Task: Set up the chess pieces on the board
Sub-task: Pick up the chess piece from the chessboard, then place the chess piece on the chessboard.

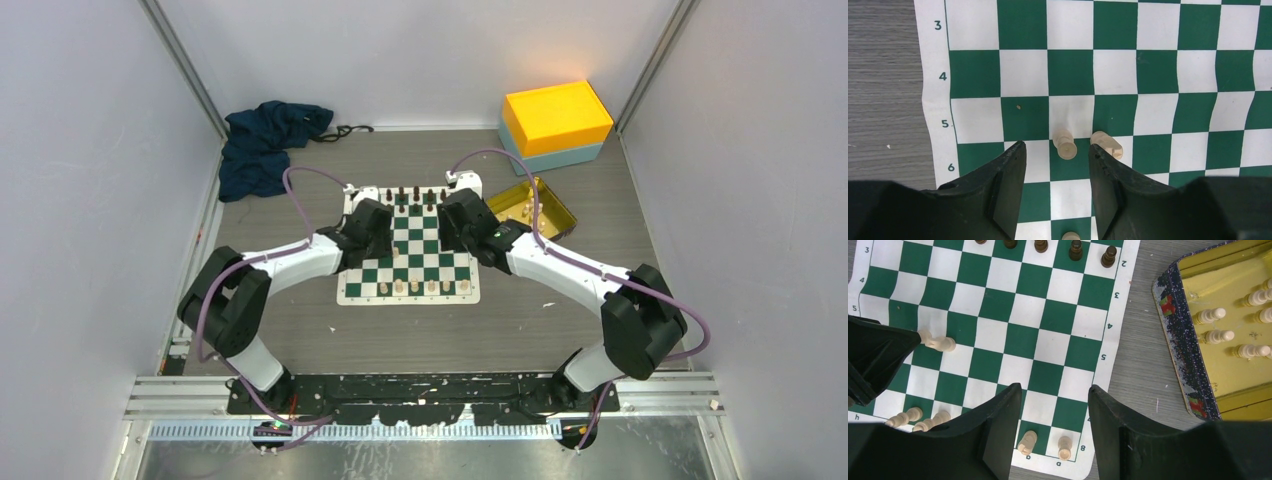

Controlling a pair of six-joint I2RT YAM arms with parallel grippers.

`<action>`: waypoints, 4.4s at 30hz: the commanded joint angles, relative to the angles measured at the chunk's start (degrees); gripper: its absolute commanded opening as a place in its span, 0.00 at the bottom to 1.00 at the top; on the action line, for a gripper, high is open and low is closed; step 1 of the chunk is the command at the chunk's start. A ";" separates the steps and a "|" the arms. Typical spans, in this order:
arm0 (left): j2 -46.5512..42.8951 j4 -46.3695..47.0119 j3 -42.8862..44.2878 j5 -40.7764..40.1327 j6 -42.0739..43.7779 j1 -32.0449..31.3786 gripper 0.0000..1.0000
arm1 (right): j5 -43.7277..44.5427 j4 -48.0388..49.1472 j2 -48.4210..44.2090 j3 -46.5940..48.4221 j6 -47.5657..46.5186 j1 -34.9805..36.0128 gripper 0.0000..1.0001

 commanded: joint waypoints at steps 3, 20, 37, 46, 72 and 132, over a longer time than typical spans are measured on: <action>1.26 3.30 2.22 0.75 -0.78 0.63 0.47 | -0.29 2.84 -0.68 -0.18 -0.60 -0.63 0.57; 2.58 3.98 2.17 1.54 -1.18 1.18 0.35 | -0.63 3.10 -0.08 -0.09 -0.50 -0.81 0.57; 2.88 4.13 2.27 2.07 -1.49 1.21 0.18 | -0.56 3.22 -0.43 -0.19 -0.46 -1.09 0.57; 0.12 2.73 1.14 0.84 -1.42 1.21 0.12 | -0.82 2.93 -0.41 0.41 -0.50 -1.37 0.57; -32.74 -14.21 -17.31 -6.05 -4.20 0.99 0.00 | -2.43 4.15 0.48 0.97 1.17 -1.39 0.58; -17.44 -8.46 -15.04 -6.30 -5.31 -4.15 0.24 | -2.83 5.55 0.62 -1.76 1.30 -2.47 0.61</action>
